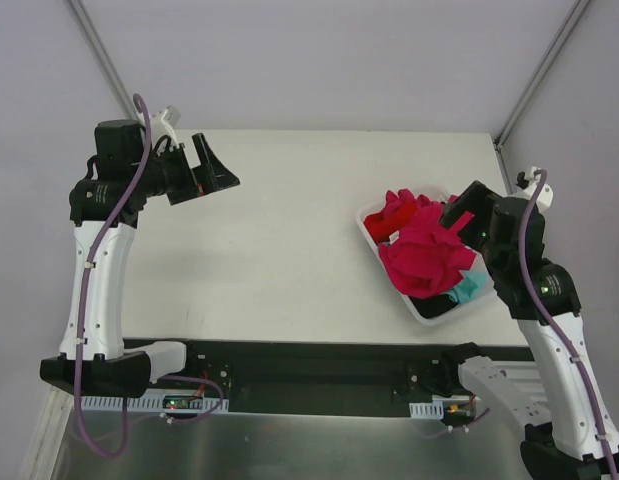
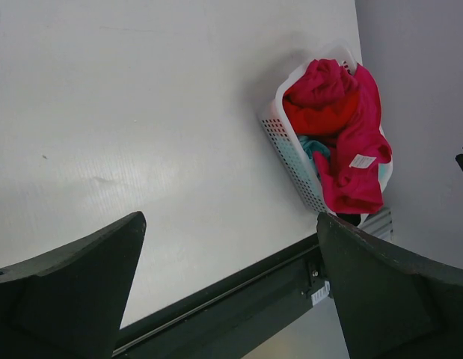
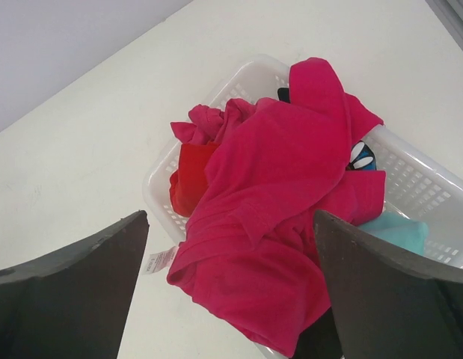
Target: Fold and stack the t-shirts
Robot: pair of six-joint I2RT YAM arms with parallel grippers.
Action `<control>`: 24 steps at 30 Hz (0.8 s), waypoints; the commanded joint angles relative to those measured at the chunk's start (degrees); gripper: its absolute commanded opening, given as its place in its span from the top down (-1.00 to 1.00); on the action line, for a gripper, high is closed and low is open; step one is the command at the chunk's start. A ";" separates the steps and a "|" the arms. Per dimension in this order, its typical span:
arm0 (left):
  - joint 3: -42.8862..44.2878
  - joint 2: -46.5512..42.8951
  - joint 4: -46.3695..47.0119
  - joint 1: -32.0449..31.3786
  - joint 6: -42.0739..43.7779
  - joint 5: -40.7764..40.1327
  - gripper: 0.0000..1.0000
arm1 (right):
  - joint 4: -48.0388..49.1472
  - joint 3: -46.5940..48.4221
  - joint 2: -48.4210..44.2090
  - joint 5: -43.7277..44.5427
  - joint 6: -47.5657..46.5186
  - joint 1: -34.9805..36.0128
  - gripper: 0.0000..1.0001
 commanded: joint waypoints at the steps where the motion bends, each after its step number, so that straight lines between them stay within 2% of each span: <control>1: -0.34 0.00 1.43 0.32 -0.26 -0.52 -0.98 | 2.23 1.13 0.86 -0.93 -1.74 -0.01 -0.92; 15: -0.25 -0.26 1.43 0.32 -0.43 -0.69 -0.98 | 3.99 0.26 1.04 0.57 -0.95 -0.01 -0.92; 24: -4.03 -1.40 1.43 0.32 0.01 -4.20 -0.98 | 3.64 0.43 4.64 -6.98 -7.96 0.08 -0.92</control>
